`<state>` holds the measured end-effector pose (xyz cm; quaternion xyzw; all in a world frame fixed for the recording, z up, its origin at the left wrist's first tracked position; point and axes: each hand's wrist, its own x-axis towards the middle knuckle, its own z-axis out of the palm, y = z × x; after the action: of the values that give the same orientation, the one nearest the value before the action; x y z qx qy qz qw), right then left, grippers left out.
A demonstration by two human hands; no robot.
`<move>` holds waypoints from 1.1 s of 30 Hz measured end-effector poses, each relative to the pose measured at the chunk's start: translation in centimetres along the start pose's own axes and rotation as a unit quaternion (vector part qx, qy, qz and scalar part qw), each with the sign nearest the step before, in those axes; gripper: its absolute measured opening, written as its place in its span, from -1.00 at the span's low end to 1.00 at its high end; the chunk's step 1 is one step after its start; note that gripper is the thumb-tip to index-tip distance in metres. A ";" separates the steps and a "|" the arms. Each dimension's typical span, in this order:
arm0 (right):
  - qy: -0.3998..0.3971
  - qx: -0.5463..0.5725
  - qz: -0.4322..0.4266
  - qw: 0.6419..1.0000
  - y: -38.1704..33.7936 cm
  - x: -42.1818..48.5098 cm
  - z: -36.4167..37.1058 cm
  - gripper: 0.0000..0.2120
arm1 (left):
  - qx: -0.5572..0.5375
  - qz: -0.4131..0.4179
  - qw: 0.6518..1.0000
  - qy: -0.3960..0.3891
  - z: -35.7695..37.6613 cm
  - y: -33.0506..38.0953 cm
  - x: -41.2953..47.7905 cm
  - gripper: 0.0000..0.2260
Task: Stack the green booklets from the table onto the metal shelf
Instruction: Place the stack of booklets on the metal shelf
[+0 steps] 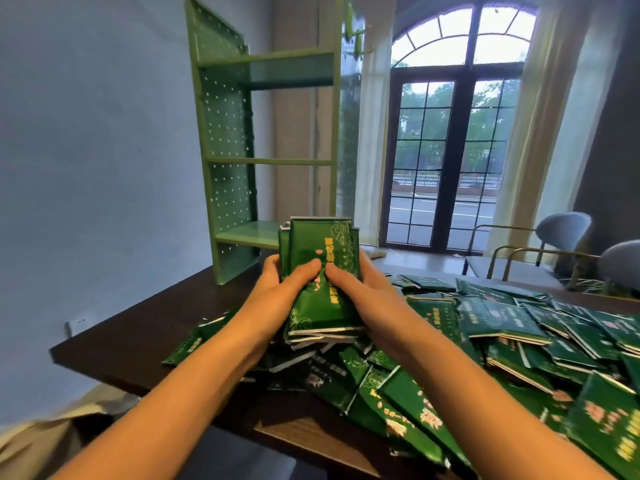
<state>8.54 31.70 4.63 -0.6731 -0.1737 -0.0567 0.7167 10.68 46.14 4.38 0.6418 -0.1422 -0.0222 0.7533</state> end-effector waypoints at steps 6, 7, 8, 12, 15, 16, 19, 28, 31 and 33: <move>-0.017 0.027 0.009 0.999 1.8 3.2 4.2 -0.54 | -0.019 -0.037 0.999 0.015 -4.5 0.5 0.7 -0.74; -0.021 0.028 0.013 0.999 2.3 4.0 4.9 -0.45 | -0.028 -0.052 0.998 0.018 -5.2 0.7 0.9 -0.70; -0.028 0.031 0.016 0.999 2.5 4.6 5.7 -0.37 | -0.036 -0.065 0.997 0.020 -6.1 0.8 1.2 -0.65; -0.046 0.043 0.003 0.998 4.1 7.6 9.0 -0.25 | -0.082 -0.078 0.993 0.023 -9.5 1.4 2.3 -0.51; -0.071 0.054 -0.003 0.996 5.3 9.5 11.3 -0.25 | -0.095 -0.046 0.993 0.052 -11.9 1.1 3.0 -0.51; -0.074 0.067 0.000 0.995 5.7 10.2 12.2 -0.28 | -0.089 -0.025 0.993 0.071 -12.8 0.8 3.2 -0.53; -0.070 0.137 0.032 0.988 7.1 12.2 14.7 -0.49 | -0.041 0.028 0.991 0.125 -15.8 -0.8 3.7 -0.47; 0.035 0.208 0.093 0.973 11.7 15.5 20.7 -0.26 | 0.141 0.070 0.973 0.169 -22.5 -4.2 4.4 -0.55; 0.054 0.205 0.079 0.974 13.0 15.9 21.6 -0.34 | 0.165 0.069 0.972 0.153 -24.0 -5.0 4.8 -0.67; 0.036 0.199 0.071 0.977 13.7 16.1 22.1 -0.48 | 0.153 0.064 0.975 0.147 -25.0 -5.4 4.8 -0.65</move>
<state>24.07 57.12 -2.33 -0.5248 -0.1071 0.0057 0.8445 22.17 68.14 -3.33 0.7354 -0.0718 0.1426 0.6585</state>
